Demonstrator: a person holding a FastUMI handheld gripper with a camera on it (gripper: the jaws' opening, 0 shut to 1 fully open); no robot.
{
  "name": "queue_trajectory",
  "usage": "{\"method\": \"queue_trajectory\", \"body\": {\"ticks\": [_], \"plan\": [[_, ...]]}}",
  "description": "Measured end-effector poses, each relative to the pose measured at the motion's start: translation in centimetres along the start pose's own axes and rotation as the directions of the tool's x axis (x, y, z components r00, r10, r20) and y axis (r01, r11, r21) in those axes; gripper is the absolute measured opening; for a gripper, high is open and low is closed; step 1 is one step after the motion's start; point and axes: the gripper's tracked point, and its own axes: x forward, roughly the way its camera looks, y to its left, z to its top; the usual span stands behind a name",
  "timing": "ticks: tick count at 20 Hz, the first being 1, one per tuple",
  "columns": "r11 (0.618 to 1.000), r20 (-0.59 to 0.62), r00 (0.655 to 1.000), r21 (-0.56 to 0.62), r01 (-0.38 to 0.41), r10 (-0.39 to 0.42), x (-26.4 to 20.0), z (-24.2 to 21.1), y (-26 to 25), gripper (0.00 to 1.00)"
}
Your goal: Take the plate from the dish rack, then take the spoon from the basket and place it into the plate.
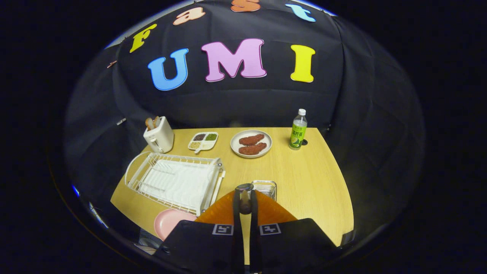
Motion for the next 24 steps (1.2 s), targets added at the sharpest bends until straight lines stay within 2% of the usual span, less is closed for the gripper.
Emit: {"method": "queue_trajectory", "body": {"ticks": [3, 6, 10, 16, 22, 24], "plan": [[0.993, 0.06, 0.992, 0.039, -0.113, 0.111, -2.1, 2.7, 4.0, 0.1], [0.965, 0.086, 0.964, 0.055, -0.258, 0.253, -3.8, 4.0, 8.8, 0.1], [0.924, 0.052, 0.922, -0.029, -0.382, 0.383, -5.5, 2.5, 13.6, 0.1], [0.886, -0.121, 0.903, -0.177, -0.428, 0.412, -4.4, -4.2, 16.8, 0.1], [0.866, -0.271, 0.868, -0.171, -0.469, 0.417, -0.8, -12.9, 19.9, 0.1], [0.864, -0.292, 0.868, -0.19, -0.465, 0.403, 0.7, -14.8, 20.3, 0.1]]}}
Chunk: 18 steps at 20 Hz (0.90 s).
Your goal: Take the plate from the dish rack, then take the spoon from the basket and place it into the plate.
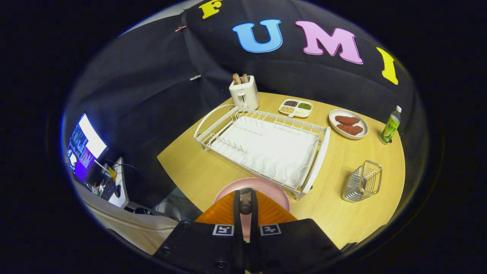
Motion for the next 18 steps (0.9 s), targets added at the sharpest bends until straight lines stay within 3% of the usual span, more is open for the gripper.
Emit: {"method": "queue_trajectory", "body": {"ticks": [7, 10, 18], "plan": [[1.0, -0.007, 1.0, 0.003, -0.018, 0.018, 4.2, -1.3, 1.1, 0.1], [0.999, -0.025, 1.0, -0.042, -0.009, 0.008, 4.0, -2.2, 0.5, 0.11], [1.0, -0.12, 0.993, -0.002, -0.013, 0.013, 4.2, -5.2, 0.0, 0.14]]}}
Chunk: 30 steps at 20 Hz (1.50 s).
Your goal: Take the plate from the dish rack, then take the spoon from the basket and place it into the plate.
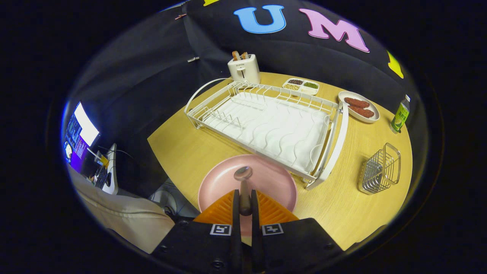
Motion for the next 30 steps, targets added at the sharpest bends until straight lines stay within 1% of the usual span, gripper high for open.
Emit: {"method": "queue_trajectory", "body": {"ticks": [3, 4, 5, 8, 9, 10, 12, 16, 17, 19, 22, 25, 28, 30], "plan": [[1.0, -0.028, 0.999, -0.006, 0.015, -0.015, 0.3, -0.9, -0.3, 0.16], [1.0, -0.033, 0.999, -0.006, 0.022, -0.022, 0.4, -1.0, -0.5, 0.18], [1.0, -0.037, 0.999, 0.001, 0.026, -0.026, 0.5, -1.0, -0.7, 0.19], [0.999, -0.043, 0.999, 0.024, 0.028, -0.027, 0.6, -1.0, -0.9, 0.55], [0.999, -0.045, 0.999, 0.026, 0.024, -0.023, 0.6, -0.9, -0.7, 0.6], [0.999, -0.048, 0.999, 0.027, 0.021, -0.02, 0.6, -1.1, -0.5, 0.78], [1.0, -0.047, 0.999, 0.026, 0.016, -0.015, 0.5, -1.1, -0.4, 0.98], [0.998, -0.004, 1.0, 0.065, -0.017, 0.018, -0.7, 0.7, 0.8, 0.98], [0.998, 0.027, 1.0, 0.066, -0.018, 0.016, -1.3, 2.1, 0.9, 0.98], [0.998, 0.099, 0.995, 0.056, 0.007, -0.013, -2.7, 5.0, 0.6, 0.98], [0.996, 0.224, 0.971, 0.038, 0.08, -0.087, -5.4, 10.2, -0.7, 0.99], [0.982, 0.329, 0.928, -0.005, 0.187, -0.175, -8.5, 14.9, -2.5, 0.99], [0.962, 0.402, 0.882, -0.012, 0.273, -0.245, -11.3, 18.0, -3.7, 0.99], [0.941, 0.439, 0.846, -0.004, 0.339, -0.303, -13.3, 19.6, -4.7, 0.98]]}}
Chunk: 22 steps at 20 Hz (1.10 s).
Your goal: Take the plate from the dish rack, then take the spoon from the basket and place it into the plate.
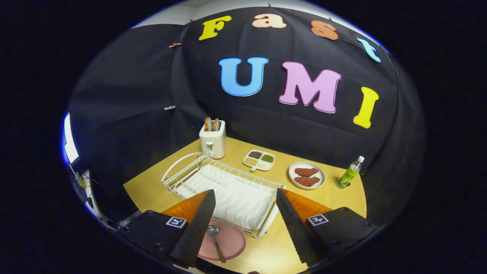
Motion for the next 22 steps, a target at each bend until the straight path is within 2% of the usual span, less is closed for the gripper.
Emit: {"method": "queue_trajectory", "body": {"ticks": [3, 6, 12, 22], "plan": [[0.993, 0.068, 0.991, -0.02, 0.117, -0.115, -1.3, 3.0, -2.4, 0.98], [0.97, 0.111, 0.965, -0.031, 0.242, -0.238, -2.3, 4.7, -5.2, 0.98], [0.951, 0.151, 0.939, 0.035, 0.307, -0.308, -3.4, 5.4, -7.5, 0.98], [0.946, 0.152, 0.935, -0.013, 0.325, -0.319, -3.3, 4.8, -7.6, 0.98]]}}
